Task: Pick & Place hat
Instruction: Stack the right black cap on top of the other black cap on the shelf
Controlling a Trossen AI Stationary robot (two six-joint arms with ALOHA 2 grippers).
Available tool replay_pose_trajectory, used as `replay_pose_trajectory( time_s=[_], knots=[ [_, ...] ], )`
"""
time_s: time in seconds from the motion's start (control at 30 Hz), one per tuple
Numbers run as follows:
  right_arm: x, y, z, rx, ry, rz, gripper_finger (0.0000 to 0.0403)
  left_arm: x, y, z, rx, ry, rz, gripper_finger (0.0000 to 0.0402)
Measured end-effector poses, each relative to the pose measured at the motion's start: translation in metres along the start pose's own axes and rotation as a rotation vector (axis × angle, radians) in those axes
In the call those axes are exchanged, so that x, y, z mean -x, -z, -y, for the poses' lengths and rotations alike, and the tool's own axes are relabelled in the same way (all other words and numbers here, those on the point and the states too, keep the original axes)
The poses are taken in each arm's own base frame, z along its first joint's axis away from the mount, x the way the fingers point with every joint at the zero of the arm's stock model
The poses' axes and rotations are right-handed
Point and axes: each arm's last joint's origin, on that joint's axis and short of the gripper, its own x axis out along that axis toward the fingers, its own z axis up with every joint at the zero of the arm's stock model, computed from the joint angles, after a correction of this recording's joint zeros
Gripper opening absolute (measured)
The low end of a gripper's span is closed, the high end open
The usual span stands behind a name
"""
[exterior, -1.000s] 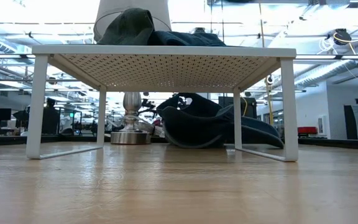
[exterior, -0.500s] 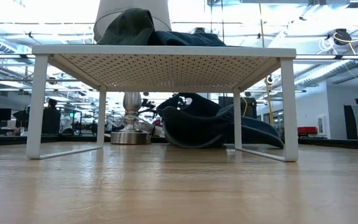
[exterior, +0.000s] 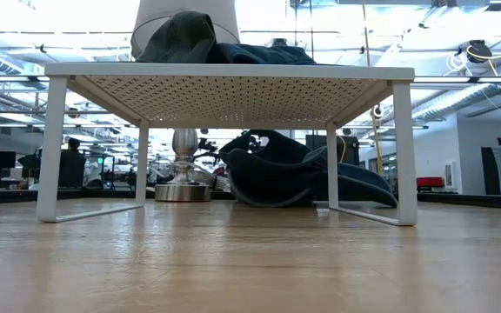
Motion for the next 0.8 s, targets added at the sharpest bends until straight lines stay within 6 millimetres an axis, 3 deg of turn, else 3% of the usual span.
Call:
replay_pose_trajectory(
  time_s=[0.5, 0.8],
  knots=[
    [-0.088, 0.009, -0.018, 0.011, -0.256, 0.021, 0.0004, 0.003, -0.009, 0.016, 0.364, 0.382, -0.103, 0.0243],
    [-0.117, 0.021, -0.024, 0.031, -0.320, 0.040, 0.0004, 0.005, -0.014, 0.021, 0.541, 0.488, -0.142, 0.0244]
  ],
)
